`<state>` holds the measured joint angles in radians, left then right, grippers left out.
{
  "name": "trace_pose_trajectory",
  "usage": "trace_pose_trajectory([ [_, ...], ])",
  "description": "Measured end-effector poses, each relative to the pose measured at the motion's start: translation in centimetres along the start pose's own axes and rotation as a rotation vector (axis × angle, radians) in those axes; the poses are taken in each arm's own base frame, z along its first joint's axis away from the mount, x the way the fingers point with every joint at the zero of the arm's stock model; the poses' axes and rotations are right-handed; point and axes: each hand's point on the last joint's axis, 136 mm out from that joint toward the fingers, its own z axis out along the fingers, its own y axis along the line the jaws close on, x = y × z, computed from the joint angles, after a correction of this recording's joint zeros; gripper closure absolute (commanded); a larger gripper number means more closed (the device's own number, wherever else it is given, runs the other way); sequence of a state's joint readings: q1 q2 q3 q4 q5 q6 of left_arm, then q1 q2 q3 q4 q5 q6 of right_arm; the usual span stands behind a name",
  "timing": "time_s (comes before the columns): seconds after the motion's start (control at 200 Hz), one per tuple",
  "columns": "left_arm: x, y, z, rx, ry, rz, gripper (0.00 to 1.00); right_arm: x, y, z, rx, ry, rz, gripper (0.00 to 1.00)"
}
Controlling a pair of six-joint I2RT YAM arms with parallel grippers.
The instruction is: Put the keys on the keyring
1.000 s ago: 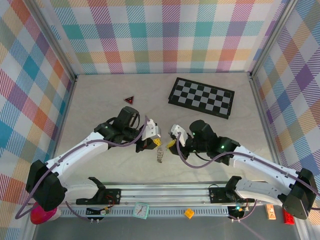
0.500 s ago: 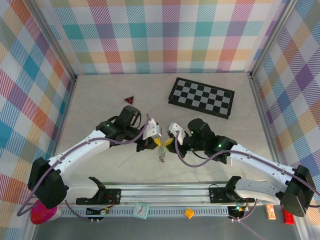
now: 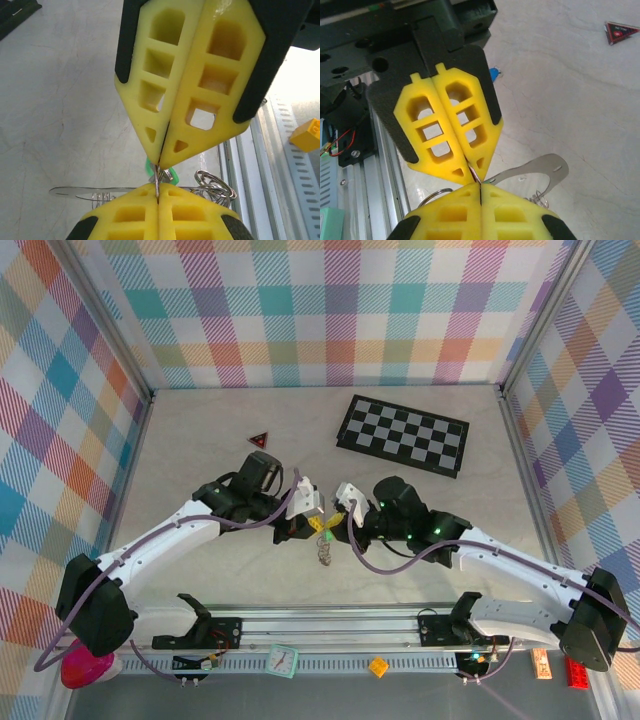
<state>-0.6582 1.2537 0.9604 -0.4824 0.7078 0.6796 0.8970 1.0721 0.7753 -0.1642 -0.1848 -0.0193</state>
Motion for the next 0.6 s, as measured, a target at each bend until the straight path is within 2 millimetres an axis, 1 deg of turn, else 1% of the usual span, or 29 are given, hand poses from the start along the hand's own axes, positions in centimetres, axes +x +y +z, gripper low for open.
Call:
trace_pose_trajectory([
  [0.275,-0.5,0.8,-0.6,-0.082,-0.024,0.048,1.00,0.0,-0.9,0.0,0.053,-0.005,0.088,1.00],
  [0.6,0.1,1.1,-0.3,-0.170,-0.029,0.106,1.00,0.3,-1.1,0.5,0.056,0.005,0.198,1.00],
])
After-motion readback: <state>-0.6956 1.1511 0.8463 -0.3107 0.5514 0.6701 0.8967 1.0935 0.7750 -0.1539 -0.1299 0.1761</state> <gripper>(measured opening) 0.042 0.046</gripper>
